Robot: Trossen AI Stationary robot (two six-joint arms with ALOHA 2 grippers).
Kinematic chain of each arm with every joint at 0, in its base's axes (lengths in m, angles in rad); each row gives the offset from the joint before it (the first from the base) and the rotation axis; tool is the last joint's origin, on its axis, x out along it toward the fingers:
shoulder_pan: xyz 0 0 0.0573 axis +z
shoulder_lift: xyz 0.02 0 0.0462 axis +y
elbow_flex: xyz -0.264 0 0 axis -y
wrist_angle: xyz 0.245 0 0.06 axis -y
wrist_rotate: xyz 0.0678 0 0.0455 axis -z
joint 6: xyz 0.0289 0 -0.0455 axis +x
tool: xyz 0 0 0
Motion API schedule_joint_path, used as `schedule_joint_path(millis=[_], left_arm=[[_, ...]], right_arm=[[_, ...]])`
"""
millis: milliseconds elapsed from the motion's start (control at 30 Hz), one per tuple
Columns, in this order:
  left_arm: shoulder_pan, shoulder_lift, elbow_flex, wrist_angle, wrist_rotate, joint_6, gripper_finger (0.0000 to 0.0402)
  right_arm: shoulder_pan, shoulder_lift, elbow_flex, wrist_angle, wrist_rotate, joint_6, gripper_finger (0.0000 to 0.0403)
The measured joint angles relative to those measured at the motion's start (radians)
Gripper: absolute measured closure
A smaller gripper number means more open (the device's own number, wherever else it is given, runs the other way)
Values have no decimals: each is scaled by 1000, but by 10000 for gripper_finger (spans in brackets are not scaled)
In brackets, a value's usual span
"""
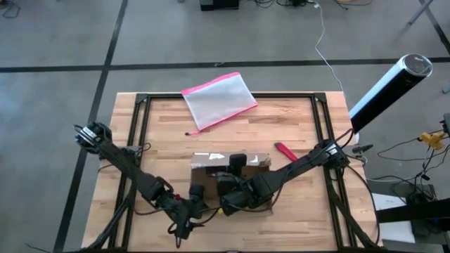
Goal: Unpack boxes
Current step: Open the cardboard box using the box cutter
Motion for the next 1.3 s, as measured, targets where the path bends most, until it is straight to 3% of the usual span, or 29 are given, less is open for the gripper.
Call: schedule_joint_path(millis=[267, 667, 733, 867, 1000, 1300], left_arm=[[1, 51, 0, 2, 5, -18, 127], [-8, 56, 0, 3, 26, -36, 127], [-9, 56, 0, 3, 26, -38, 127], [-13, 56, -1, 3, 26, -48, 127], [-14, 56, -2, 2, 24, -56, 127], [-16, 56, -4, -3, -63, -59, 127]], right_arm=[[-24, -8, 0, -9, 101, -47, 254], [-181, -20, -5, -107, 72, 2, 277], [-217, -20, -9, -115, 5, 0, 281], [-292, -20, -23, -113, -228, -15, 293], [-350, -20, -56, -105, -366, -22, 307], [-366, -20, -78, -78, -716, -58, 338]])
